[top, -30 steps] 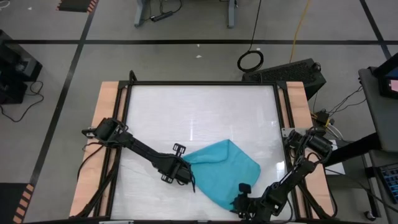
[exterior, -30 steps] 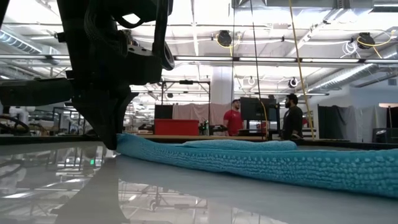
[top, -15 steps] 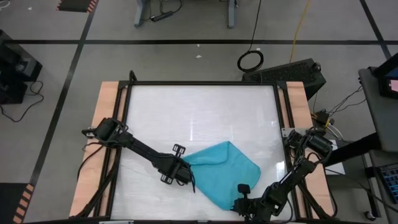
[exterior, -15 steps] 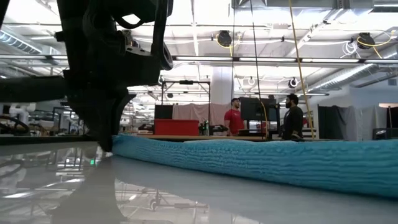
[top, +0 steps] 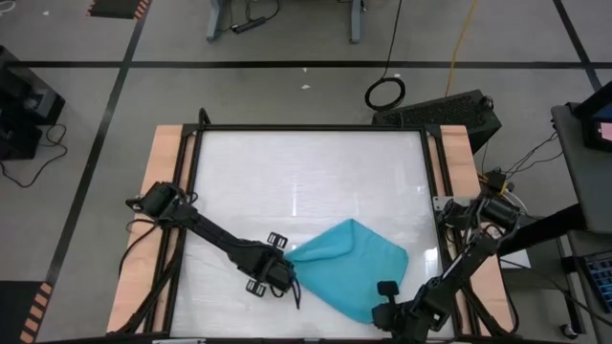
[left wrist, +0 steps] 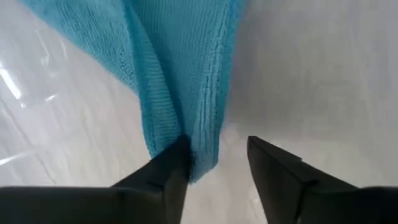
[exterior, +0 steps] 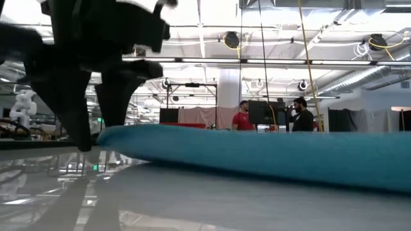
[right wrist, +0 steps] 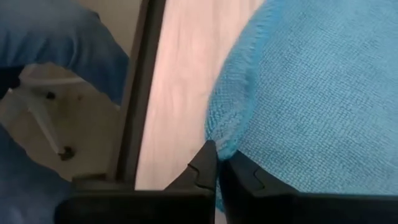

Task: Roll towel into tight, uniform cylinder
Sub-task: Roll the blue towel

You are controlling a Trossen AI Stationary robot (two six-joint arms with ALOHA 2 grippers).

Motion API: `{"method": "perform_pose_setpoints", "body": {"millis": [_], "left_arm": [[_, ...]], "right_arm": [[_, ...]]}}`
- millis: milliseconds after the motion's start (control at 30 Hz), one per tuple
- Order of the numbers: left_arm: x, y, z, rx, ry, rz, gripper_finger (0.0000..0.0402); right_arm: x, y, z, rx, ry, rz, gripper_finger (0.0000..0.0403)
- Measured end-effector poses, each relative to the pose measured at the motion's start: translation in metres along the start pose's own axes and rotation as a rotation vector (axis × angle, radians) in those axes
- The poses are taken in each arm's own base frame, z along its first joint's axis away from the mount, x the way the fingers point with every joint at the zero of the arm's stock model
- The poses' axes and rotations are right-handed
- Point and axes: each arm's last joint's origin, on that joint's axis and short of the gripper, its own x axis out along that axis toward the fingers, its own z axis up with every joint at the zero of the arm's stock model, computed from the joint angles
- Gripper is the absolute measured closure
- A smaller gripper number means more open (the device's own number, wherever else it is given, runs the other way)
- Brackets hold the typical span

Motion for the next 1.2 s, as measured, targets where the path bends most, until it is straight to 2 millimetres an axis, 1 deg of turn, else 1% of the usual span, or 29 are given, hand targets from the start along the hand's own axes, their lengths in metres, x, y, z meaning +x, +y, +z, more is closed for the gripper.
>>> {"method": "perform_pose_setpoints", "body": {"millis": [67, 200, 367, 467, 600, 667, 833, 933, 1033, 1200], "left_arm": [[-0.002, -0.001, 0.002, 0.009, -0.009, 0.012, 0.0220], [-0.005, -0.001, 0.005, 0.017, -0.033, 0.068, 0.0218], [-0.005, 0.003, 0.006, 0.012, -0.054, 0.211, 0.0218], [-0.005, 0.003, 0.006, 0.032, -0.052, 0.229, 0.0223], [-0.006, 0.006, 0.006, 0.030, -0.054, 0.340, 0.0255], [-0.007, 0.008, 0.006, 0.028, -0.057, 0.413, 0.0278], [-0.008, 0.011, 0.006, 0.026, -0.057, 0.511, 0.0341], [-0.009, 0.013, 0.007, 0.022, -0.065, 0.583, 0.0372], [-0.009, 0.013, 0.007, 0.026, -0.067, 0.599, 0.0387], [-0.010, 0.013, 0.010, 0.036, -0.091, 0.598, 0.0390]], "right_arm": [[-0.006, -0.001, 0.000, 0.000, 0.006, -0.004, 0.0402], [-0.011, -0.001, 0.002, 0.002, 0.002, -0.001, 0.0402], [-0.012, -0.001, 0.003, 0.003, -0.005, 0.001, 0.0403], [-0.012, -0.001, 0.003, 0.018, -0.005, 0.000, 0.0403], [-0.013, 0.000, 0.002, 0.022, -0.005, 0.002, 0.0403], [-0.013, 0.000, 0.001, 0.026, -0.006, 0.002, 0.0403], [-0.014, 0.002, -0.001, 0.042, -0.005, 0.007, 0.0403], [-0.015, 0.004, -0.003, 0.050, -0.005, 0.009, 0.0403], [-0.015, 0.004, -0.004, 0.055, -0.009, 0.009, 0.0403], [-0.015, 0.005, -0.004, 0.056, -0.009, 0.018, 0.0402]]}}
